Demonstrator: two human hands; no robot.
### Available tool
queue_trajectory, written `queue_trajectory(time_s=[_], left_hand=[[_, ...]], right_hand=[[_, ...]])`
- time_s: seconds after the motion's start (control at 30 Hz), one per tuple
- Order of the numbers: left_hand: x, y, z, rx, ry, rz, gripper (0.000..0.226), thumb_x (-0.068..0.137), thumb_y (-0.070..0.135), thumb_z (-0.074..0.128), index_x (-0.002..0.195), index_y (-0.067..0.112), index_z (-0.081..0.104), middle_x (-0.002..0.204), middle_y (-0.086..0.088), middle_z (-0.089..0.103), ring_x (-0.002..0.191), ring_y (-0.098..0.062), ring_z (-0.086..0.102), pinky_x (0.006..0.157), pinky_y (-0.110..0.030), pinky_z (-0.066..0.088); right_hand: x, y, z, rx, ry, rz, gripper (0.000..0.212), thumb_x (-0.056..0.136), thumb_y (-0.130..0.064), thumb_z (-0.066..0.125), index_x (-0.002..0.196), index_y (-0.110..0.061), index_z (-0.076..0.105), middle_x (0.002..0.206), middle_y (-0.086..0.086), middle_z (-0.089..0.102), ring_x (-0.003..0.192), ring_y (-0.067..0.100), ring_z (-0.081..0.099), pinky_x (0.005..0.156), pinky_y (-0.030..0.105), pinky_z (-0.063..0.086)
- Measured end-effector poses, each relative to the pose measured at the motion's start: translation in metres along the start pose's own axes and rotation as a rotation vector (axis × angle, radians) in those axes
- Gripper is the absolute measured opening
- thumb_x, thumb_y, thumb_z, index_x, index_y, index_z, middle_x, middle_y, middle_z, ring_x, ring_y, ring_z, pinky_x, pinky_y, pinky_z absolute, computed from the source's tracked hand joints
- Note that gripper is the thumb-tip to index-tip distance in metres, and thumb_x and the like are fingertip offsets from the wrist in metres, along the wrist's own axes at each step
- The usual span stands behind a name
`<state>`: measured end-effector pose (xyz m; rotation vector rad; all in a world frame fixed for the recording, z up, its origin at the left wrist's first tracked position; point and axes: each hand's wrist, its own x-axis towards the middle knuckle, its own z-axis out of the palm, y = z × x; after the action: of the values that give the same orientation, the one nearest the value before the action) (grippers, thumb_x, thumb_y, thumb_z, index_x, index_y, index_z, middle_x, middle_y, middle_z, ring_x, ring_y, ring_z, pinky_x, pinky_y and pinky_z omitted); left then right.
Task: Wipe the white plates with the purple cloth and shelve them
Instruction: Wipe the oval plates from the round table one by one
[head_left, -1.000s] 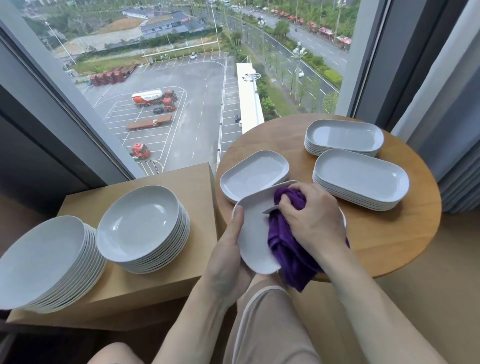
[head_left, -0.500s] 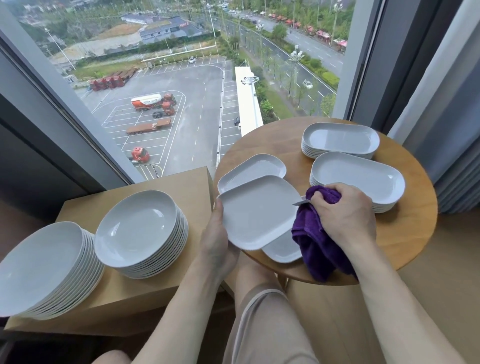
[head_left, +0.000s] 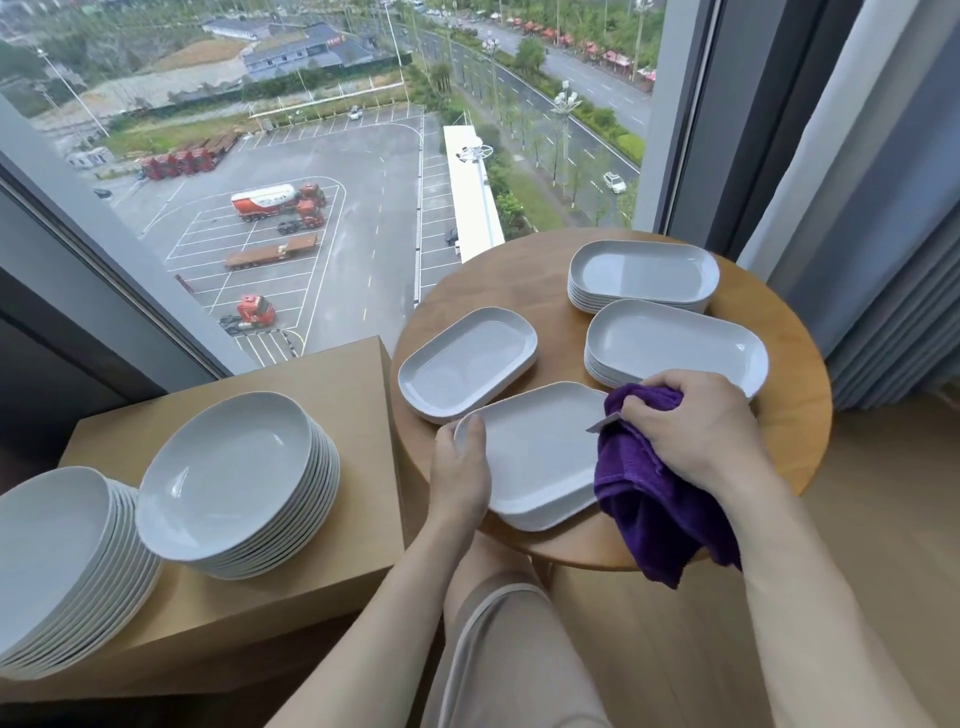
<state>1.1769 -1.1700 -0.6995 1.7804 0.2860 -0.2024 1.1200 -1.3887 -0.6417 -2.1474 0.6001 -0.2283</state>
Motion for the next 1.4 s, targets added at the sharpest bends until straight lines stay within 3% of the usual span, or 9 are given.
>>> queue_trajectory(time_s=[0.17,0.27,0.37,0.5,0.63,0.93,1.23,1.3,1.4], left_hand=[[-0.003,-0.01,0.012,0.221,0.058,0.036,0.035,0.104,0.034,0.045,0.131,0.017,0.058,0.129,0.003,0.043,0.134,-0.019,0.039,0.118,-0.039,0.03],[-0.004,-0.011,0.019,0.266,0.044,0.022,0.034,0.104,0.029,0.046,0.133,0.018,0.058,0.126,0.005,0.04,0.135,-0.017,0.034,0.109,-0.029,0.026],[0.0,-0.01,0.018,0.247,0.078,0.031,0.026,0.096,0.024,0.053,0.121,0.02,0.057,0.116,0.006,0.046,0.124,-0.021,0.046,0.107,-0.035,0.039],[0.029,-0.002,0.002,0.064,0.265,-0.138,0.031,0.087,0.035,0.062,0.106,0.013,0.05,0.104,-0.005,0.06,0.086,-0.021,0.061,0.075,-0.036,0.053],[0.062,0.007,-0.016,0.078,0.267,-0.233,0.04,0.095,0.045,0.064,0.085,0.007,0.055,0.071,-0.01,0.062,0.058,-0.028,0.06,0.066,-0.038,0.054],[0.078,0.015,-0.035,0.154,0.189,-0.207,0.025,0.091,0.016,0.056,0.068,0.007,0.059,0.057,-0.01,0.061,0.056,-0.029,0.057,0.056,-0.03,0.049],[0.049,0.052,-0.037,-0.369,0.112,-0.13,0.007,0.093,0.001,0.055,0.091,0.001,0.062,0.085,-0.011,0.064,0.075,-0.027,0.074,0.07,-0.03,0.063],[0.039,0.057,-0.04,-0.49,0.087,-0.132,0.009,0.092,-0.005,0.054,0.095,0.0,0.061,0.088,-0.012,0.063,0.073,-0.026,0.07,0.066,-0.029,0.063],[0.015,0.062,-0.047,-0.65,-0.035,-0.187,0.03,0.087,-0.01,0.044,0.109,0.001,0.061,0.111,-0.016,0.067,0.094,-0.032,0.07,0.065,-0.033,0.063]], right_hand=[[0.002,0.006,-0.007,0.007,0.032,0.024,0.011,0.08,-0.036,0.071,0.074,-0.026,0.073,0.078,-0.011,0.072,0.082,0.012,0.064,0.076,0.036,0.055],[0.0,0.006,-0.001,0.017,0.021,0.022,0.011,0.079,-0.036,0.072,0.072,-0.028,0.072,0.075,-0.013,0.071,0.08,0.009,0.064,0.076,0.034,0.054],[-0.001,0.006,0.004,0.036,0.007,0.022,0.01,0.078,-0.035,0.073,0.072,-0.028,0.072,0.074,-0.013,0.071,0.079,0.008,0.065,0.076,0.034,0.054],[-0.001,0.005,0.005,0.046,-0.006,0.015,0.009,0.079,-0.036,0.071,0.076,-0.028,0.073,0.075,-0.013,0.072,0.08,0.007,0.065,0.075,0.032,0.054],[-0.001,0.002,0.007,0.051,-0.014,0.004,0.009,0.08,-0.037,0.071,0.075,-0.029,0.072,0.075,-0.014,0.071,0.079,0.006,0.064,0.072,0.03,0.052],[-0.002,-0.001,0.011,0.056,-0.027,0.011,0.008,0.079,-0.037,0.07,0.075,-0.031,0.073,0.073,-0.015,0.071,0.078,0.007,0.065,0.07,0.031,0.054],[-0.003,-0.005,0.011,0.073,-0.037,0.017,0.008,0.079,-0.036,0.071,0.074,-0.031,0.074,0.075,-0.014,0.072,0.079,0.007,0.065,0.07,0.03,0.052],[-0.003,-0.006,0.008,0.086,-0.015,0.009,0.009,0.079,-0.035,0.071,0.073,-0.028,0.074,0.074,-0.012,0.072,0.079,0.007,0.064,0.067,0.027,0.049],[-0.004,-0.009,0.003,0.105,0.017,-0.023,0.01,0.081,-0.032,0.071,0.074,-0.026,0.074,0.075,-0.011,0.072,0.08,0.007,0.064,0.066,0.024,0.047]])
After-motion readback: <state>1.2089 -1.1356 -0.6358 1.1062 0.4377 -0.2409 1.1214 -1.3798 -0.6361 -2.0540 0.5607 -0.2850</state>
